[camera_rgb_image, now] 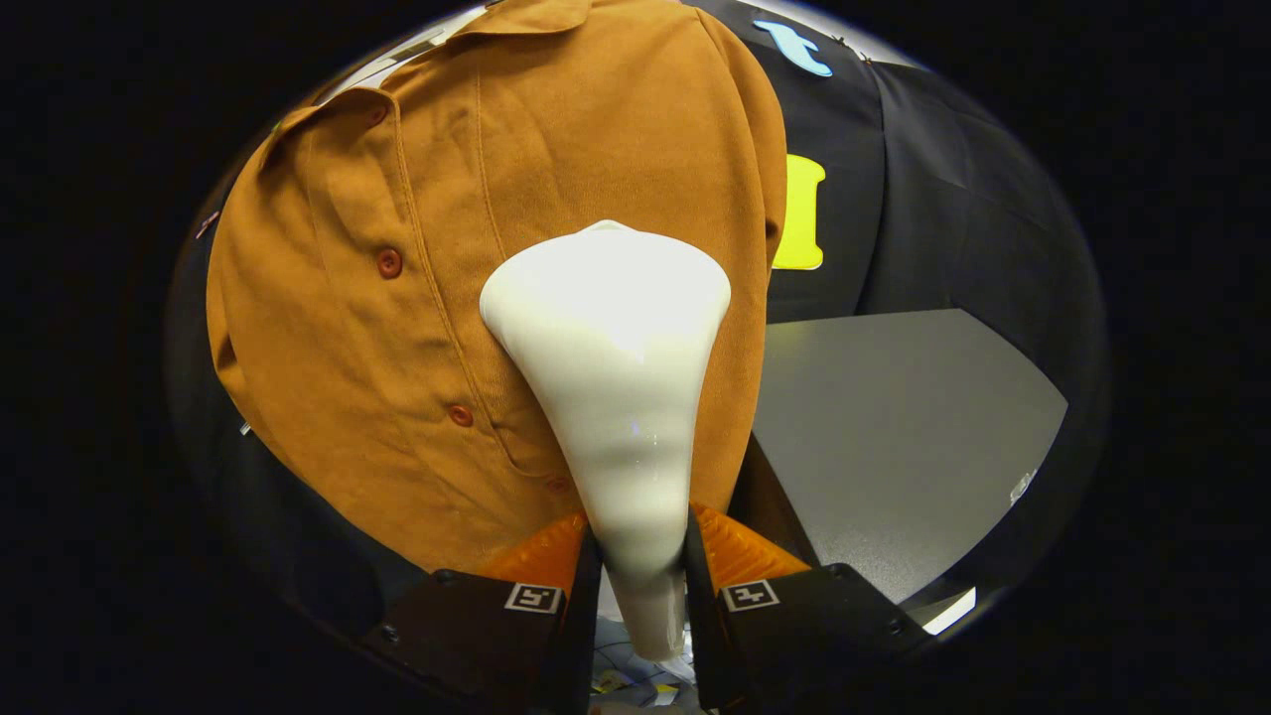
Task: Iron the clothes twice with a garment steamer, once on the left side and once on the right side.
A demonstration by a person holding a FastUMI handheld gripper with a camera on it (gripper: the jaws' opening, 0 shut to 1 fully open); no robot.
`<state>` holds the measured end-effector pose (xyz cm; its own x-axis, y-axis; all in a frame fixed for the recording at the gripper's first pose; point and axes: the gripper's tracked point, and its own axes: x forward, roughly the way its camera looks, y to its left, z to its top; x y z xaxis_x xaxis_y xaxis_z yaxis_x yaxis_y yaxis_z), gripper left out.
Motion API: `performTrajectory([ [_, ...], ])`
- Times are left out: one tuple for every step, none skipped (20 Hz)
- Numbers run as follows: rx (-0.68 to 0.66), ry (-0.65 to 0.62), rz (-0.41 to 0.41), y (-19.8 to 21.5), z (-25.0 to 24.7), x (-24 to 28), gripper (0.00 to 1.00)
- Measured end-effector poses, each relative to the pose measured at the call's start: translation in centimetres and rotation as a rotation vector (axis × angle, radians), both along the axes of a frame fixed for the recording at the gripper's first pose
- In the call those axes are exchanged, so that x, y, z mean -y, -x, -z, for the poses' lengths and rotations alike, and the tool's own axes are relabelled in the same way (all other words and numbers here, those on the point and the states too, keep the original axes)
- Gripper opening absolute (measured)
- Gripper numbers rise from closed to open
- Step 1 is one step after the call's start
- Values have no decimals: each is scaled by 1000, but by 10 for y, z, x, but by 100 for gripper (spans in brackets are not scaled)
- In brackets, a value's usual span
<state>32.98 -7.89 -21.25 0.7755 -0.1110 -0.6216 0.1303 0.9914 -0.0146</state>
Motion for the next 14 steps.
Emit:
performTrajectory([
  [-12,-2,0,1,4,0,44],
  [-23,-5,1,4,9,1,44],
  [-35,-7,3,6,13,2,44],
  [-48,-9,5,8,19,3,44],
  [-61,-10,7,11,24,4,44],
  [-75,-11,8,14,28,4,44],
  [-89,-12,9,18,32,4,44],
  [-102,-14,9,20,37,5,44],
  [-113,-17,10,23,41,5,44],
  [-123,-20,10,25,46,6,44],
  [-133,-23,12,27,49,6,44],
  [-144,-25,12,29,54,7,44],
  [-154,-26,11,32,58,8,44],
  [-164,-24,11,37,61,9,44],
])
